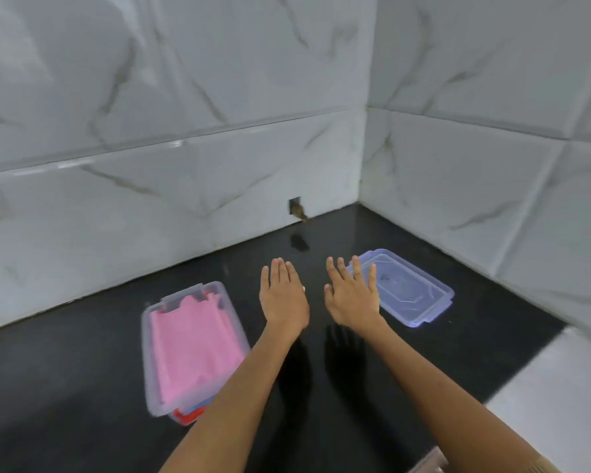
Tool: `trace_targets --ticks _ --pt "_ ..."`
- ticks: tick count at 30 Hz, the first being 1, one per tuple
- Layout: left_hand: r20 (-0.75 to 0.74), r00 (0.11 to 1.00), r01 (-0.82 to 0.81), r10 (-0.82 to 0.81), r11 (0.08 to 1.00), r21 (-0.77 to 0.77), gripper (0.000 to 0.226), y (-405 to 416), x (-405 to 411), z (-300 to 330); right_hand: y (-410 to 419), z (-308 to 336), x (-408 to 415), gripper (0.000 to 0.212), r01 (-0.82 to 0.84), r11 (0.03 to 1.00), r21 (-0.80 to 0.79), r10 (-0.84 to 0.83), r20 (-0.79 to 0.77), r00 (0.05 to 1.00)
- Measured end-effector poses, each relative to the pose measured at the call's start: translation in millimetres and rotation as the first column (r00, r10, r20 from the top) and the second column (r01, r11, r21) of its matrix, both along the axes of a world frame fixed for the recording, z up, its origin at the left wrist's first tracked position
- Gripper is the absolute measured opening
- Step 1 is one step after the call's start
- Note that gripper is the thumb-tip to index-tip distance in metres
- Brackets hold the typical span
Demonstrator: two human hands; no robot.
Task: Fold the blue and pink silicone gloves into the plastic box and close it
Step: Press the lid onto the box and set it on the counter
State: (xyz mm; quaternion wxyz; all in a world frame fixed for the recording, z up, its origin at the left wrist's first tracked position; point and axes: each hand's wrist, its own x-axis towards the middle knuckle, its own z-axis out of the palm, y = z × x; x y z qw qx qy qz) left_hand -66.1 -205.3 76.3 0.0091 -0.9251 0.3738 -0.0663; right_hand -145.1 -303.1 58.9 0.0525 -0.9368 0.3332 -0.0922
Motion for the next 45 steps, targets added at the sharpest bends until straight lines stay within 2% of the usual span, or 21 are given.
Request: trace_targets --ticks 5,11,17,22,25,29,32,34,35,37,39,41,45 --pt "-0.132 0.979 0.159 -0.153 0.987 0.031 0.062 -73.1 -40.3 -23.7 -66.1 -19.6 -59.6 0.058 0.229 0.969 0.093 -0.218 -0.119 0.969" --pt "-0.320 0.932 0.184 -0.172 0.983 0.010 0.070 -122.0 -67.5 -53.8 -113.7 -41.7 -80.7 0.058 0.313 0.945 0.100 -0.289 -0.197 0.937" --pt "-0.349 0.922 0.155 -0.164 0.986 -0.055 0.075 -130.9 -61.7 -70.8 -146.2 -59.1 -75.3 0.058 0.357 0.925 0.131 -0.334 -0.170 0.927" --pt "-0.354 0.921 0.159 -0.164 0.986 -0.046 0.076 -128.8 -57.6 -72.9 -146.7 -59.8 -66.4 0.057 0.415 0.905 0.096 -0.418 0.017 0.908" --pt "-0.383 0.905 0.176 -0.183 0.983 -0.052 0.072 -123.2 -50.8 -73.2 -146.8 -54.3 -66.4 0.048 0.489 0.870 0.061 -0.489 -0.017 0.872" --pt "-0.460 0.867 0.170 -0.191 0.982 -0.086 0.068 -109.4 -38.2 -70.2 -144.0 -36.7 -64.9 0.033 0.481 0.857 0.187 -0.475 -0.075 0.877" --pt "-0.609 0.769 0.086 -0.195 0.975 -0.204 0.058 -97.1 -29.2 -54.8 -128.9 -12.8 -62.0 0.031 0.386 0.816 0.430 -0.442 0.033 0.896" --pt "-0.725 0.630 -0.015 -0.279 0.929 -0.371 0.047 -86.0 -27.3 -38.0 -108.4 5.3 -56.8 0.020 0.230 0.790 0.568 -0.387 0.171 0.906" --pt "-0.775 0.538 -0.092 -0.331 0.891 -0.444 0.046 -79.2 -27.6 -27.3 -93.6 14.1 -52.1 0.012 0.161 0.797 0.582 -0.360 0.245 0.900" --pt "-0.838 0.346 -0.251 -0.422 0.819 -0.516 0.043 -63.0 -27.9 -4.1 -56.6 29.7 -38.6 0.004 0.052 0.834 0.550 -0.307 0.384 0.871" --pt "-0.838 0.239 -0.409 -0.491 0.732 -0.545 0.039 -45.1 -24.0 14.5 -13.1 41.8 -22.2 0.008 -0.049 0.852 0.522 -0.248 0.484 0.839" --pt "-0.820 0.223 -0.589 -0.528 0.597 -0.545 0.037 -24.4 -14.8 29.5 29.2 51.9 -6.5 0.010 -0.133 0.859 0.494 -0.194 0.556 0.809" --pt "-0.829 0.296 -0.804 -0.474 0.346 -0.484 0.022 31.9 11.1 49.5 95.7 62.7 20.3 0.018 -0.252 0.885 0.392 -0.042 0.605 0.795"
